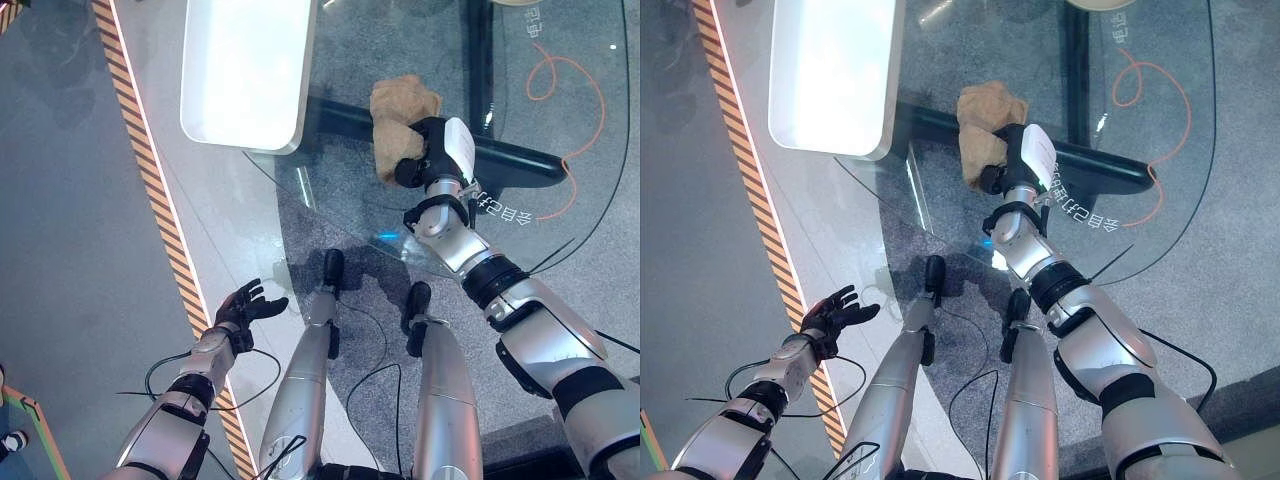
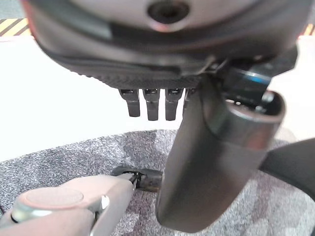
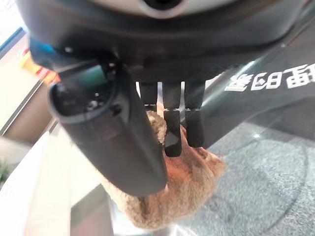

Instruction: Wipe the table with a cloth and put it in the basket.

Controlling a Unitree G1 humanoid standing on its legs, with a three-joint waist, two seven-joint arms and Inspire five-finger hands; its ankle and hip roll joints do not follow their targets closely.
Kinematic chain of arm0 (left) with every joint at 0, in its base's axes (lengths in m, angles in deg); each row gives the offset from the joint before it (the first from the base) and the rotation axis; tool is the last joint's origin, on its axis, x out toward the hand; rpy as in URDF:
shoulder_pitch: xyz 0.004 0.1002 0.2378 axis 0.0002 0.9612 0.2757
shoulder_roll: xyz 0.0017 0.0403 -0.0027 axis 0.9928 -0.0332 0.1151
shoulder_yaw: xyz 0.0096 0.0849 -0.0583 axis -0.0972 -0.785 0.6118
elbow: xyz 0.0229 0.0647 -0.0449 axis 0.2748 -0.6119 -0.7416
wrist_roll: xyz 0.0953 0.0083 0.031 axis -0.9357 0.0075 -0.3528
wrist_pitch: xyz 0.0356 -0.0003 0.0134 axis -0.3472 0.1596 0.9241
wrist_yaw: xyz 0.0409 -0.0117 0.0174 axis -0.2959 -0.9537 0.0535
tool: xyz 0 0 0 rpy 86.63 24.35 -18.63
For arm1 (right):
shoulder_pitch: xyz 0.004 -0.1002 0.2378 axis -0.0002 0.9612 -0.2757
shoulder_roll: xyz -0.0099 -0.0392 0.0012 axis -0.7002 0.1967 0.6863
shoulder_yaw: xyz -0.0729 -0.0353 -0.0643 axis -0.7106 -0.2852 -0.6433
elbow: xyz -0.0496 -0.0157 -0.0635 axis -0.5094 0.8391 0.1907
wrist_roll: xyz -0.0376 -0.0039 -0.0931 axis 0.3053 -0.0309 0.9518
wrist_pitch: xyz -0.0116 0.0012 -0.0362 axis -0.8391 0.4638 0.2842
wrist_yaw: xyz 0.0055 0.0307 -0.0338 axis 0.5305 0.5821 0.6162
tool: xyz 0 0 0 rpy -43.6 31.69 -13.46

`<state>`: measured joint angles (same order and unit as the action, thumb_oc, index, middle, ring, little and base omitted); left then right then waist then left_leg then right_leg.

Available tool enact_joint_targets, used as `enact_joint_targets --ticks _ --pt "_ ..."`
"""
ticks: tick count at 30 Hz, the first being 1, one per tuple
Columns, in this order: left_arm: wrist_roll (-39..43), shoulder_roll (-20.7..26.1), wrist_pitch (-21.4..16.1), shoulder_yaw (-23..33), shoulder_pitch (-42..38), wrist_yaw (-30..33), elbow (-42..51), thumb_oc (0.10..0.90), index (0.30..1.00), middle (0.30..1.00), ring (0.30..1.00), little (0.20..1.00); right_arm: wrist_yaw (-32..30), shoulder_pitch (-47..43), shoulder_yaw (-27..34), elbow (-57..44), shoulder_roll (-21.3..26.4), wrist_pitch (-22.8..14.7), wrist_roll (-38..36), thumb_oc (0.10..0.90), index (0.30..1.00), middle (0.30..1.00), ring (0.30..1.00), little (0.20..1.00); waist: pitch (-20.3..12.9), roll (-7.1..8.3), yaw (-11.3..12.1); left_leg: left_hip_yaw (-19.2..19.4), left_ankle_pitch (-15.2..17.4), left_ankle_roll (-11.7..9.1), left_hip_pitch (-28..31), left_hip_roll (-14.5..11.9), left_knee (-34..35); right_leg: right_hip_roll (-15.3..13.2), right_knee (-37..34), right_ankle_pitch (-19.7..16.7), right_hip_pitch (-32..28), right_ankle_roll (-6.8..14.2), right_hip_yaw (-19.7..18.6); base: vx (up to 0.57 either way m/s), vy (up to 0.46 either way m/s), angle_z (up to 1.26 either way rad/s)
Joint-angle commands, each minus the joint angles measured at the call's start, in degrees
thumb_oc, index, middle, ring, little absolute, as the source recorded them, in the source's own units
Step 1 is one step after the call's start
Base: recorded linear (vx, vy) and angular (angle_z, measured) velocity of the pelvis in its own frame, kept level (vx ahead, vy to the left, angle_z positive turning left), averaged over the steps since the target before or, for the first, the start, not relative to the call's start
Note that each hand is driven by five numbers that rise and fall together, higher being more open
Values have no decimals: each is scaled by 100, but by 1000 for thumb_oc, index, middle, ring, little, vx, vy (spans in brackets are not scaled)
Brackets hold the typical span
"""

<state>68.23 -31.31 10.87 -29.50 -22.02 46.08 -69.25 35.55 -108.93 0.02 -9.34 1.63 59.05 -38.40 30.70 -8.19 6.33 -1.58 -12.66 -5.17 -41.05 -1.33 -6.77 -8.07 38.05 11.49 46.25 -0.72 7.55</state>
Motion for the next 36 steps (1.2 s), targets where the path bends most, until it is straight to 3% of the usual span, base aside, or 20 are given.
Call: enact_joint_targets --ticks 1,10,21,30,36 --pt "47 -14 -21 -237 -12 95 -102 800 900 900 900 900 188 -782 -253 -294 -23 -321 642 100 300 300 300 200 -91 -31 6 192 945 314 80 411 -960 -105 -1792 -1174 -443 391 104 7 14 6" --pt "-10 -72 -12 -274 -20 123 -48 800 900 900 900 900 1276 -678 -648 -216 -224 -601 1113 100 300 300 300 200 -91 -76 88 150 919 326 64 464 -952 -154 -1778 -1176 -428 403 177 0 0 1" --pt "-13 -75 28 -277 -117 77 -94 800 900 900 900 900 1982 -419 -967 -467 -396 -775 1256 100 300 300 300 200 -91 -59 60 160 873 311 55 463 -918 -154 -1797 -1193 -406 408 170 -4 -5 3" --pt "-61 -11 31 -244 -162 3 -181 800 900 900 900 900 2218 -396 -1027 -375 -370 -1019 1293 100 300 300 300 200 -91 -16 74 158 853 302 35 437 -908 -154 -1795 -1216 -396 429 195 -3 -6 -1" --pt "-31 -3 26 -276 -231 -56 -292 800 900 900 900 900 1596 -468 -843 -7 -305 -928 1203 100 300 300 300 200 -91 -39 68 163 859 322 61 432 -910 -161 -1782 -1230 -405 430 187 0 1 1"
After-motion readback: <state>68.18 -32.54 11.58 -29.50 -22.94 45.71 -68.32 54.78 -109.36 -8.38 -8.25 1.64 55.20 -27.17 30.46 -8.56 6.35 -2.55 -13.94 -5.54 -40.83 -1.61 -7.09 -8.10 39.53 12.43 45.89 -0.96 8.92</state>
